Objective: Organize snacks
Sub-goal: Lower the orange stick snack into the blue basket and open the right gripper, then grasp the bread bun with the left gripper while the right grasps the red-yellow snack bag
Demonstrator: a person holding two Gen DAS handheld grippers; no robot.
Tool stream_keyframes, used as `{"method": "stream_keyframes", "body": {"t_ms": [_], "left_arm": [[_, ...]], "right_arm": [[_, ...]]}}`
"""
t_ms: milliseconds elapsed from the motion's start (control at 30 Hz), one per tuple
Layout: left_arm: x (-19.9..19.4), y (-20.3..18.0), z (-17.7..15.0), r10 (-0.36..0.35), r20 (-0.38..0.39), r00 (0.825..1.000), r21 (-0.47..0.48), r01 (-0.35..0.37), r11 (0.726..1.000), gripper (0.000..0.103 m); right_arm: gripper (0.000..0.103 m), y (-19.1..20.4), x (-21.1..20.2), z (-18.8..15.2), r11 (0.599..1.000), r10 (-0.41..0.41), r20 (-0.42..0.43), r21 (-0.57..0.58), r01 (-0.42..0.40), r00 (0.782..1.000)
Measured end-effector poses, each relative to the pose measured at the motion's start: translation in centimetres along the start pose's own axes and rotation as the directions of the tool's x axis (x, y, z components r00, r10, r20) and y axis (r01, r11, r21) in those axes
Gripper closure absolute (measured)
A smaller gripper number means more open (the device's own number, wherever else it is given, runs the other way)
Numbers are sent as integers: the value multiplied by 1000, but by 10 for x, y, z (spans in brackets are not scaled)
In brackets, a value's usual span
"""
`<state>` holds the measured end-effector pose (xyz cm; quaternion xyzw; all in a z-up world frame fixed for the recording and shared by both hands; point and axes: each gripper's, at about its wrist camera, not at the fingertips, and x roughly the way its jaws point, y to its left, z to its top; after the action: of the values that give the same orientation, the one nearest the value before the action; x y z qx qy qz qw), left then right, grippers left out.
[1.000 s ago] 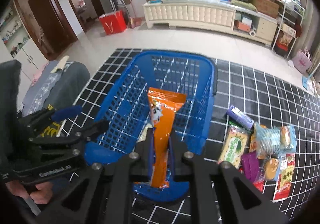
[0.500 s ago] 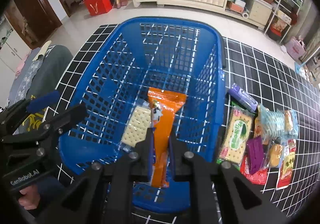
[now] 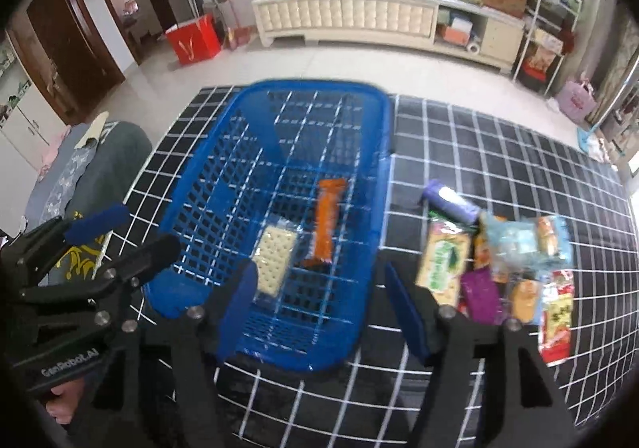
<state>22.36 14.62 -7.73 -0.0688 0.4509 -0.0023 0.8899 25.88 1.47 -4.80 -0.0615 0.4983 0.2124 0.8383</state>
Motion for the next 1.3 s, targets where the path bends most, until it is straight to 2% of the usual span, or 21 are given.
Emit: {"method": "stream_keyframes", "body": {"t_ms": [300,533,900,933,1000,1233,1300], "left_arm": [[-23,-63,-3,-13,20,1000,76,12,997,33],[-25,-129,-6,-38,15,999,149,35,988,33],[10,-222,-12,-92,-58,994,223,102,969,33],[14,-228,-12,-93,-63,994,229,105,968,29],[22,-241,-11,-98,-69,993,233,111,966,23],[60,-274,-13,-92,-132,987,252,123,960,23],[74,-283,-15,-89,-158,983,258,128,958,23]], "right_arm": [[29,-59,-54,-25,996,-38,80,80,32,996],[29,-124,-75,-54,985,-72,83,161,58,994],[29,-214,-86,-87,954,-127,50,281,108,991],[29,-220,-86,-88,952,-131,45,285,113,990],[29,-234,-83,-93,946,-142,29,299,127,989],[29,-269,-57,-107,940,-135,-58,308,146,989],[24,-277,-48,-110,940,-131,-84,307,150,988]]}}
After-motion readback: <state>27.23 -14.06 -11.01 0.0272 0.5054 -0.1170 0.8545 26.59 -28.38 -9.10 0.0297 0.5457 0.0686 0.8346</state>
